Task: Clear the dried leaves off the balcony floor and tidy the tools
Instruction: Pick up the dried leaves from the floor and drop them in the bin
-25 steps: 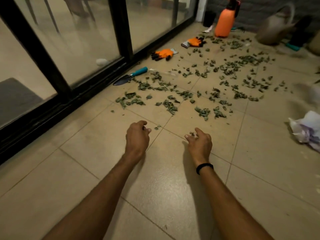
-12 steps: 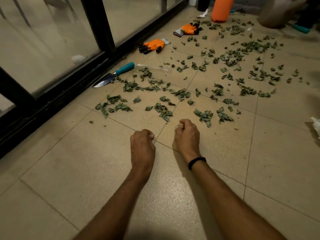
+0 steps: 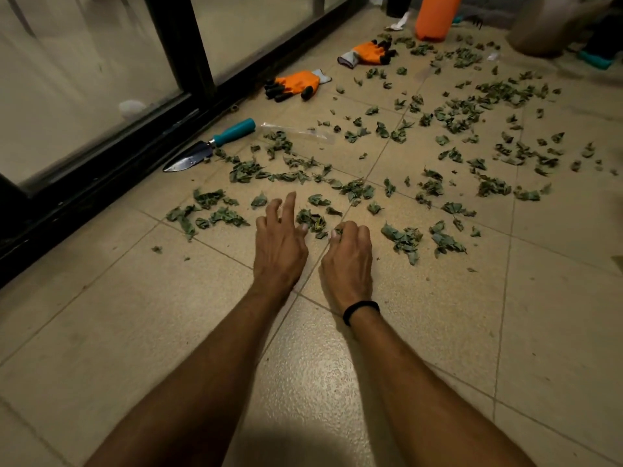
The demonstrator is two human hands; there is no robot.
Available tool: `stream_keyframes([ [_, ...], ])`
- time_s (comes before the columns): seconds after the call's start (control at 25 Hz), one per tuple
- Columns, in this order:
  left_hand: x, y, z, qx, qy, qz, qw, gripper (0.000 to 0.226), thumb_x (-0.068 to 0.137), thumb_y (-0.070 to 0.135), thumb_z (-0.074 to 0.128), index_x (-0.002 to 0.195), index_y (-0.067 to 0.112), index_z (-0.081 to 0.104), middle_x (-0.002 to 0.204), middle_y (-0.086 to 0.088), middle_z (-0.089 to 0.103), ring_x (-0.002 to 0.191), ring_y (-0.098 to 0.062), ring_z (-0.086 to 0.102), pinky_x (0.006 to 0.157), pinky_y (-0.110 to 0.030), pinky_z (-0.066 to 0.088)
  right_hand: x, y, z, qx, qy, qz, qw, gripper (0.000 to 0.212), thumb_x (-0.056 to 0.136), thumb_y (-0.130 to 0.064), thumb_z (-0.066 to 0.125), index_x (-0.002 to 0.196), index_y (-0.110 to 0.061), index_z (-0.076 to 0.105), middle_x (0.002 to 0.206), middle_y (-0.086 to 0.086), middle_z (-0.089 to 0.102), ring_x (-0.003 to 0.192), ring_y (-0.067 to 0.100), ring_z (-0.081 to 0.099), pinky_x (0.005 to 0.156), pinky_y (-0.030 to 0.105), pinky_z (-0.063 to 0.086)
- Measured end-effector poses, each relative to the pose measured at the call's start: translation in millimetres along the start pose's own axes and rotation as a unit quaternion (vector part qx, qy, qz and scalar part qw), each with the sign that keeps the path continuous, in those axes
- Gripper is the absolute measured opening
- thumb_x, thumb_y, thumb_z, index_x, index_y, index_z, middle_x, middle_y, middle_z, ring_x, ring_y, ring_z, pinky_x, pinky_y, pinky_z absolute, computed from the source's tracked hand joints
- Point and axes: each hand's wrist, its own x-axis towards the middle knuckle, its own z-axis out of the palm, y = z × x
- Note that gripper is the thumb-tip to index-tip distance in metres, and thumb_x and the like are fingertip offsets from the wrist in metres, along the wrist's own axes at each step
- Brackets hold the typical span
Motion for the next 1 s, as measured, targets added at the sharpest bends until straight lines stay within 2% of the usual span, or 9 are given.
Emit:
stream_keyframes([
  [0.08, -2.8, -0.2, 2.7, 0.024, 0.020, -0.019, 0.999, 0.025, 0.104, 0.021, 0.044, 0.127, 0.017, 0.055, 0.122, -0.010, 0.050, 0.104, -0.020, 0.039, 0.078, -0.029, 0.037, 0.8, -0.4, -4.6, 0.045, 0.000, 0.019, 0.999, 0.019, 0.096, -0.006, 0.043, 0.111, -0.016, 0.050, 0.107, 0.002, 0.048, 0.088, 0.017, 0.048, 0.069, 0.029, 0.038],
  [0.2, -12.4, 2.7, 1.6, 0.022, 0.063, -0.056, 0.996, 0.016, 0.099, 0.007, 0.045, 0.107, 0.015, 0.057, 0.105, -0.008, 0.050, 0.096, -0.018, 0.039, 0.070, -0.028, 0.032, -0.2, 0.3, -9.7, 0.075, -0.009, 0.027, 0.997, 0.036, 0.091, 0.000, 0.040, 0.121, -0.017, 0.051, 0.112, 0.002, 0.050, 0.093, 0.017, 0.050, 0.073, 0.026, 0.036],
  [0.32, -13.8, 5.2, -0.3, -0.012, 0.068, -0.059, 0.996, 0.033, 0.089, -0.004, 0.047, 0.115, 0.016, 0.051, 0.106, -0.005, 0.049, 0.098, -0.017, 0.041, 0.071, -0.033, 0.040, 11.5, -3.4, -1.7, 0.075, -0.053, 0.015, 0.996, 0.037, 0.101, -0.020, 0.041, 0.138, -0.017, 0.045, 0.116, 0.006, 0.047, 0.097, 0.017, 0.047, 0.078, 0.025, 0.036],
  [0.4, -15.6, 7.3, -2.5, -0.035, 0.068, -0.055, 0.996, 0.047, 0.087, -0.006, 0.047, 0.127, 0.019, 0.044, 0.111, -0.004, 0.048, 0.102, -0.017, 0.042, 0.076, -0.035, 0.046, 22.8, -5.5, 6.3, 0.047, -0.092, 0.000, 0.995, 0.042, 0.101, -0.040, 0.044, 0.137, -0.017, 0.046, 0.114, 0.006, 0.044, 0.101, 0.017, 0.044, 0.081, 0.027, 0.037],
  [0.52, -10.9, 7.0, -2.6, -0.038, 0.025, -0.033, 0.998, 0.064, 0.092, -0.002, 0.043, 0.149, 0.026, 0.029, 0.131, -0.006, 0.041, 0.109, -0.019, 0.039, 0.080, -0.031, 0.043, 22.1, -4.0, 15.6, -0.023, -0.067, -0.032, 0.997, 0.024, 0.101, -0.030, 0.045, 0.114, -0.014, 0.055, 0.108, 0.006, 0.045, 0.103, 0.022, 0.046, 0.079, 0.030, 0.041],
  [0.64, -3.9, 4.2, 1.8, 0.021, -0.028, 0.022, 0.999, 0.050, 0.104, 0.024, 0.041, 0.152, 0.032, 0.029, 0.145, -0.007, 0.037, 0.111, -0.021, 0.038, 0.083, -0.029, 0.041, 18.5, -3.6, 13.1, 0.034, -0.028, -0.005, 0.999, 0.015, 0.100, -0.021, 0.042, 0.103, -0.011, 0.052, 0.099, 0.004, 0.049, 0.090, 0.020, 0.047, 0.072, 0.028, 0.034],
  [0.72, -3.6, 3.0, 3.5, 0.034, -0.031, 0.033, 0.998, 0.036, 0.105, 0.037, 0.042, 0.140, 0.026, 0.047, 0.137, -0.006, 0.047, 0.108, -0.020, 0.040, 0.083, -0.030, 0.044, 19.8, -5.9, 8.7, 0.084, -0.015, 0.030, 0.996, 0.011, 0.099, -0.020, 0.042, 0.101, -0.011, 0.048, 0.093, 0.003, 0.050, 0.081, 0.018, 0.046, 0.067, 0.027, 0.029],
  [0.8, -6.3, 2.9, 3.5, 0.010, -0.008, 0.024, 1.000, 0.025, 0.105, 0.033, 0.045, 0.120, 0.018, 0.058, 0.122, -0.005, 0.051, 0.102, -0.018, 0.043, 0.076, -0.032, 0.046, 20.1, -6.9, 6.3, 0.110, 0.000, 0.034, 0.993, 0.008, 0.098, -0.016, 0.044, 0.103, -0.012, 0.048, 0.092, 0.002, 0.053, 0.079, 0.017, 0.046, 0.064, 0.024, 0.025],
  [1.0, -13.7, 6.9, -4.2, -0.058, 0.043, -0.032, 0.997, 0.010, 0.103, 0.017, 0.042, 0.100, 0.013, 0.050, 0.095, -0.002, 0.048, 0.085, -0.014, 0.042, 0.069, -0.029, 0.033, 24.4, -4.8, 6.7, 0.103, -0.001, 0.035, 0.994, 0.025, 0.093, -0.001, 0.044, 0.101, -0.013, 0.064, 0.100, 0.003, 0.055, 0.084, 0.012, 0.047, 0.070, 0.020, 0.032],
])
